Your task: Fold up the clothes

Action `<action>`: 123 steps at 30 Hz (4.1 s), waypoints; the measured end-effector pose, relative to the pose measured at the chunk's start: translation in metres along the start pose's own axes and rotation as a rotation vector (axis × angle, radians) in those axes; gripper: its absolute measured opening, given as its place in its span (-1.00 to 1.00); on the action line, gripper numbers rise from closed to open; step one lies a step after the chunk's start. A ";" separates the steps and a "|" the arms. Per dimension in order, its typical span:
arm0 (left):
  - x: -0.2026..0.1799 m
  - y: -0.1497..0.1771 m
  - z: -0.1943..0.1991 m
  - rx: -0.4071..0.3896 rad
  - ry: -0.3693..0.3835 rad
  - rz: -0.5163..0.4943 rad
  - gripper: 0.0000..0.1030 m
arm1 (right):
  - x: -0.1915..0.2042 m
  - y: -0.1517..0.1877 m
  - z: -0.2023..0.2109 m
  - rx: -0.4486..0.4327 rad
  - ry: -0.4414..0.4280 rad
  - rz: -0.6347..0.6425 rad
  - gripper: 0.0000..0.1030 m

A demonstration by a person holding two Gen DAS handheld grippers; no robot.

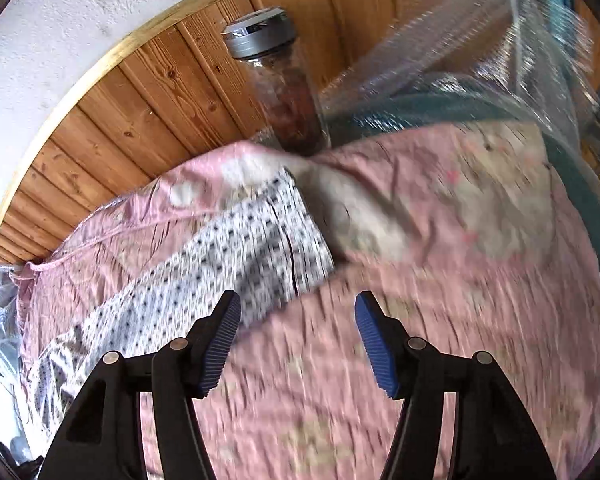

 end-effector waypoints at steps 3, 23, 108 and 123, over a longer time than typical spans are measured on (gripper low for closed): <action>-0.026 0.001 0.023 -0.024 0.053 0.027 -0.93 | -0.002 -0.036 -0.053 0.063 0.070 0.038 0.20; -0.226 -0.038 -0.057 0.095 0.405 0.117 -0.74 | -0.073 0.177 0.053 0.116 0.164 0.468 -0.76; -0.155 0.137 -0.022 0.178 0.473 -0.092 -0.96 | -0.172 0.297 0.147 0.082 0.149 -0.447 -0.93; -0.163 0.156 -0.051 0.163 0.445 -0.167 -0.96 | -0.175 0.281 0.138 0.090 0.291 -0.413 -0.93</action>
Point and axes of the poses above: each gripper's, at about its wrist camera, not at the fingertips, and z roughly against the way its jaws point, x to its left, y to its underside, the point moved 5 cm from there along -z, roughly the way its jaws point, and after that the axes turned 6 degrees about -y, right-handed, at the moved point
